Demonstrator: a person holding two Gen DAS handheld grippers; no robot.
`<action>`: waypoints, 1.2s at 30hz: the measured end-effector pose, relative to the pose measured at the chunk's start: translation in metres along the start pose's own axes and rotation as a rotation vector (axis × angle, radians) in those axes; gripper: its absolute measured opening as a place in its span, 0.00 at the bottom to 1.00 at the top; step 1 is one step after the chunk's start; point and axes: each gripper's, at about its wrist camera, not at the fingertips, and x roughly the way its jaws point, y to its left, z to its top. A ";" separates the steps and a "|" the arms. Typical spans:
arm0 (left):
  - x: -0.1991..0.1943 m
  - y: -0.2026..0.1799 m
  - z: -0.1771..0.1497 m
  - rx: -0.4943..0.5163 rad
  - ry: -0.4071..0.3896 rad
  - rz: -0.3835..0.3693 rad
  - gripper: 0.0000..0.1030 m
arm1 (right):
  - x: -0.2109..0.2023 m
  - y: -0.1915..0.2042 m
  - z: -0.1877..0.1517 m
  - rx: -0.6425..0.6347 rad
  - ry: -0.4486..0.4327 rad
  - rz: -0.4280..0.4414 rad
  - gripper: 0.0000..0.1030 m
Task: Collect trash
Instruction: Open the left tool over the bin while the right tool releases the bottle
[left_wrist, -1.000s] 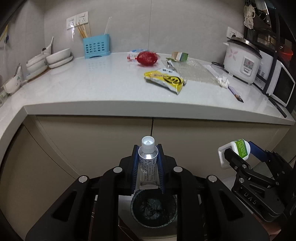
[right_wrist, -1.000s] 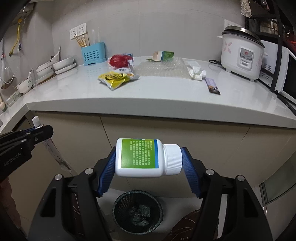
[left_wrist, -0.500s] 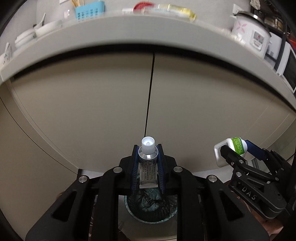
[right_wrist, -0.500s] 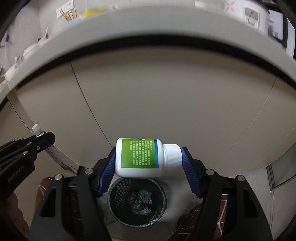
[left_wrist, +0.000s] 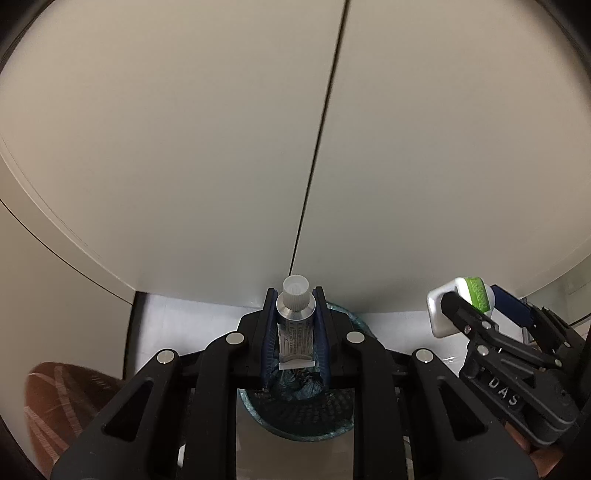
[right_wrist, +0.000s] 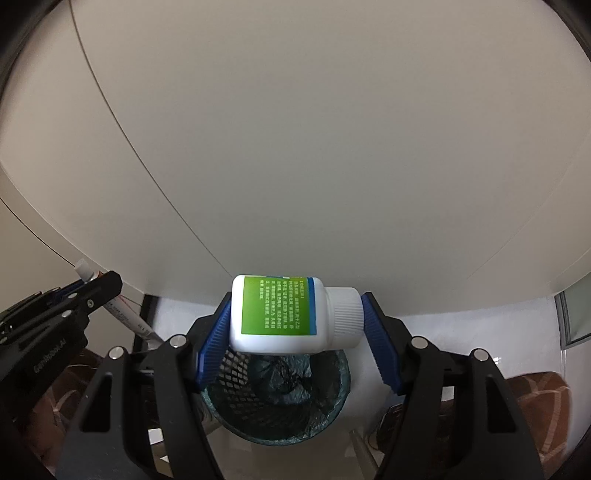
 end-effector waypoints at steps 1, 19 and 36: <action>0.009 0.001 -0.001 -0.001 0.005 -0.002 0.18 | 0.009 0.001 -0.001 -0.001 0.013 0.003 0.62; 0.103 0.002 -0.054 -0.006 0.157 0.014 0.18 | 0.093 0.003 -0.018 0.011 0.150 -0.008 0.62; 0.139 0.000 -0.106 0.020 0.203 0.023 0.24 | 0.120 -0.004 -0.066 0.004 0.147 -0.035 0.62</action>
